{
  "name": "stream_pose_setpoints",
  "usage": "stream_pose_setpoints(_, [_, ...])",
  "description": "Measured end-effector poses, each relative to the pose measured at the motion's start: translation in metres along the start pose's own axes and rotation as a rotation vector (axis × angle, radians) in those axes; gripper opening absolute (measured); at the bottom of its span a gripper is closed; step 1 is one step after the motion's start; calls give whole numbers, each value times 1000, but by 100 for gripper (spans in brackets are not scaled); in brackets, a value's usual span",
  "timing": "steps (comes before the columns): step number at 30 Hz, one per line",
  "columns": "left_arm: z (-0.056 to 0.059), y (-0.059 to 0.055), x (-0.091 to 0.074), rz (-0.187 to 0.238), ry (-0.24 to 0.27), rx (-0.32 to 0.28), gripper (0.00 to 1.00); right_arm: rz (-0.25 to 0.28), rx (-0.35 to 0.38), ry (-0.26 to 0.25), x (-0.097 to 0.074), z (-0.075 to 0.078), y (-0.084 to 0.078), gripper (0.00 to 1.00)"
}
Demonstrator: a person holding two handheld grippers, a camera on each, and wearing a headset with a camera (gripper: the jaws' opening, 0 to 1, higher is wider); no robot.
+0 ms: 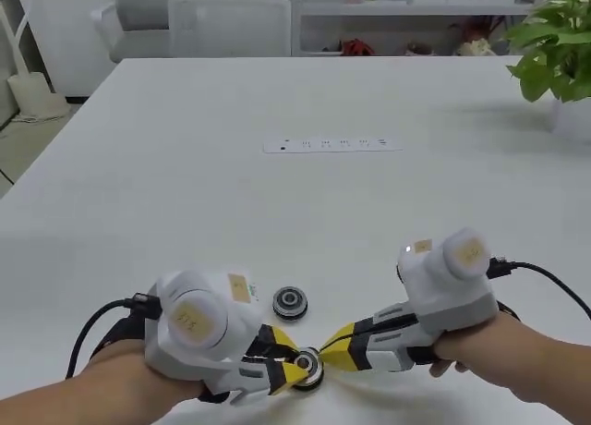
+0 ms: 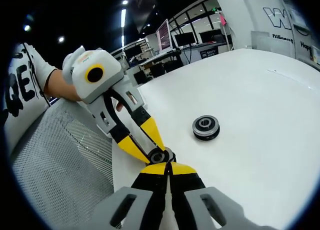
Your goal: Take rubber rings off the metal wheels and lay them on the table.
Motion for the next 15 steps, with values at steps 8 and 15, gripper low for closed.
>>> stream_pose_setpoints(8, [0,1,0,-7,2,-4,12,-6,-4,4,1,-3,1,0])
stream_pose_setpoints(15, [0,1,0,-7,4,-7,12,-13,-21,17,3,-7,2,0])
Point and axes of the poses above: the centre of the closed fingertips' face, and the gripper's own axes: x roughly forward along the fingers, z roughly to its right, y roughly out of its top, the point moved 10 cm from there along -x, roughly backward along the fingers, and after that the axes turned 15 degrees about x, right-handed, at the moved point
